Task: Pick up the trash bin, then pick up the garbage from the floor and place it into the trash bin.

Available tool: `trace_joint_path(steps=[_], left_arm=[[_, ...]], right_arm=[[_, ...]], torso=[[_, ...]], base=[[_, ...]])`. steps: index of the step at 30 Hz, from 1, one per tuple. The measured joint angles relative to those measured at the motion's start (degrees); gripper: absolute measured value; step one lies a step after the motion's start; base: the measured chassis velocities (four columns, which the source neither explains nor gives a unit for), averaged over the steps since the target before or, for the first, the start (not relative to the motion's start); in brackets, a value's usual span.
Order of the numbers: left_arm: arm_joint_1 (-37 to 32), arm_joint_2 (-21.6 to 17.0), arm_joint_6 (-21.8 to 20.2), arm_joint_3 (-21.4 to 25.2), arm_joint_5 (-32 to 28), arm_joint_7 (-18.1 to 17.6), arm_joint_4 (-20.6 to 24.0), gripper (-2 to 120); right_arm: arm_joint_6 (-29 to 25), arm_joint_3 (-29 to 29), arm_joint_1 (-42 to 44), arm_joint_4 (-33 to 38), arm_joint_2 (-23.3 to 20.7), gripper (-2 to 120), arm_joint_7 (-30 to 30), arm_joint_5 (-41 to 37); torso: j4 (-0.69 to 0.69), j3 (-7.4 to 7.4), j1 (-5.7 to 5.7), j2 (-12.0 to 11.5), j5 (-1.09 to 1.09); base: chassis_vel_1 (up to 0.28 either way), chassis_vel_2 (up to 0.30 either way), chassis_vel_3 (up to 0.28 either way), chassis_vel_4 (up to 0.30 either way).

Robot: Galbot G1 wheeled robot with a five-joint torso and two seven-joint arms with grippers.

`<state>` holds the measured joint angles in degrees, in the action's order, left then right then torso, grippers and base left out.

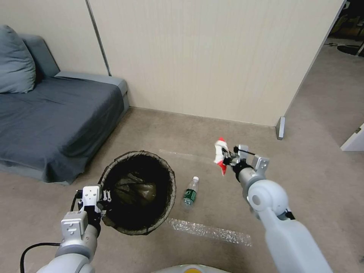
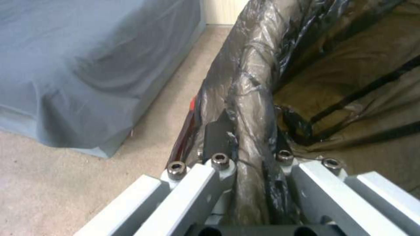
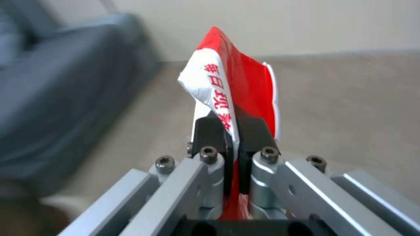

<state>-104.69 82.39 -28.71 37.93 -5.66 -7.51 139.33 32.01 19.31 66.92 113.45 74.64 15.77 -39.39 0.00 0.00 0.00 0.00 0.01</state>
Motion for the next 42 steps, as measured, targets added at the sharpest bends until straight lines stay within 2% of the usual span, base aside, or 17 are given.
trace_joint_path(steps=[4, 6, 7, 9, 10, 12, 13, 16, 17, 20, 21, 23, 27, 35, 38, 39, 42], left_arm=[[0.1, -0.3, -0.3, 0.0, 0.0, -0.1, -0.1, 0], [0.3, -0.4, -0.8, 0.0, 0.1, -0.2, -0.2, 0], [0.3, -0.4, -0.8, 0.0, 0.1, -0.2, -0.2, 0], [0.4, -0.5, -1.1, -0.1, 0.3, -0.2, -0.4, 0], [0.4, -0.5, -1.1, -0.1, 0.3, -0.2, -0.4, 0], [0.4, -0.5, -1.3, -0.3, 0.4, -0.2, -0.4, 0], [0.4, -0.5, -1.3, -0.3, 0.4, -0.2, -0.4, 0], [0.4, -0.6, -1.6, -0.5, 0.5, -0.2, -0.4, 0], [0.4, -0.6, -1.6, -0.5, 0.5, -0.2, -0.4, 0], [0.5, -0.6, -1.9, -0.6, 0.6, -0.2, -0.4, 0], [0.5, -0.6, -1.9, -0.6, 0.6, -0.2, -0.4, 0], [0.6, -0.7, -2.1, -0.7, 0.6, -0.3, -0.4, 0], [0.7, -0.7, -2.2, -0.7, 0.6, -0.2, -0.3, 0], [0.7, -0.7, -2.3, -0.7, 0.5, -0.2, 0.0, 0], [0.8, -0.7, -2.3, -0.8, 0.5, -0.2, 0.1, 0], [0.8, -0.7, -2.3, -0.8, 0.5, -0.2, 0.1, 0], [1.0, -0.7, -2.3, -0.9, 0.4, -0.2, 0.1, 0]], right_arm=[[1.7, -2.5, -0.5, 7.3, -2.7, 0, -2.3, -3.5], [2.2, -6.0, -2.4, 12.1, -5.5, 0, -4.1, -6.7], [2.2, -6.0, -2.4, 12.1, -5.5, 0, -4.1, -6.7], [2.6, -10.7, -5.5, 15.3, -8.4, 0, -6.9, -8.9], [2.6, -10.7, -5.5, 15.3, -8.4, 0, -6.9, -8.9], [2.6, -14.8, -7.7, 16.4, -9.2, 0, -7.4, -10.1], [2.6, -14.8, -7.7, 16.4, -9.2, 0, -7.4, -10.1], [3.0, -21.0, -10.7, 16.6, -8.8, 0, -7.3, -10.7], [3.0, -21.0, -10.7, 16.6, -8.8, 0, -7.3, -10.7], [3.7, -28.1, -13.1, 16.2, -7.6, 0, -5.4, -11.2], [3.7, -28.1, -13.1, 16.2, -7.6, 0, -5.4, -11.2], [4.4, -31.9, -13.9, 15.5, -6.6, 0, -2.8, -12.1], [5.5, -35.9, -14.2, 13.7, -5.0, 0, 0.7, -12.4], [7.3, -39.3, -14.0, 11.2, -3.1, 0, 5.6, -12.1], [8.0, -40.5, -13.9, 10.2, -2.2, 13, 7.8, -12.0], [8.0, -40.5, -13.9, 10.2, -2.2, 13, 7.8, -12.0], [8.2, -41.5, -13.8, 9.3, -1.5, 28, 10.7, -12.0]], torso=[[0.00, 0.00, 0.00, 0.0, 0.00], [0.00, 0.00, 0.00, 0.0, -0.01], [0.00, 0.00, 0.00, 0.0, -0.01], [-0.01, 0.00, 0.00, 0.0, -0.02], [-0.01, 0.00, 0.00, 0.0, -0.02], [0.00, 0.00, 0.00, 0.0, -0.01], [0.00, 0.00, 0.00, 0.0, -0.01], [0.00, 0.00, 0.00, 0.0, -0.01], [0.00, 0.00, 0.00, 0.0, -0.01], [0.00, 0.00, 0.00, 0.0, -0.02], [0.00, 0.00, 0.00, 0.0, -0.02], [0.00, 0.00, 0.00, 0.0, -0.02], [0.00, 0.00, 0.00, 0.0, -0.02], [0.00, 0.00, 0.00, 0.0, -0.02], [0.00, 0.00, 0.00, 0.0, -0.01], [0.00, 0.00, 0.00, 0.0, -0.01], [0.00, 0.00, 0.00, 0.0, -0.01]], base=[[0.000, 0.000, 0.000, 0.000], [0.000, 0.000, 0.000, 0.000], [0.000, 0.000, 0.000, 0.000], [0.000, 0.000, 0.000, 0.000], [0.000, 0.000, 0.000, 0.000], [0.000, 0.000, 0.000, 0.000], [0.000, 0.000, 0.000, 0.000], [0.000, 0.000, 0.000, 0.000], [0.000, 0.000, 0.000, 0.000], [0.000, 0.000, 0.000, 0.000], [0.000, 0.000, 0.000, 0.000], [0.000, 0.000, 0.000, 0.000], [0.000, 0.000, 0.000, 0.000], [0.000, 0.000, 0.000, 0.000], [0.000, 0.000, 0.000, 0.000], [0.000, 0.000, 0.000, 0.000], [0.000, 0.000, 0.000, 0.000]])
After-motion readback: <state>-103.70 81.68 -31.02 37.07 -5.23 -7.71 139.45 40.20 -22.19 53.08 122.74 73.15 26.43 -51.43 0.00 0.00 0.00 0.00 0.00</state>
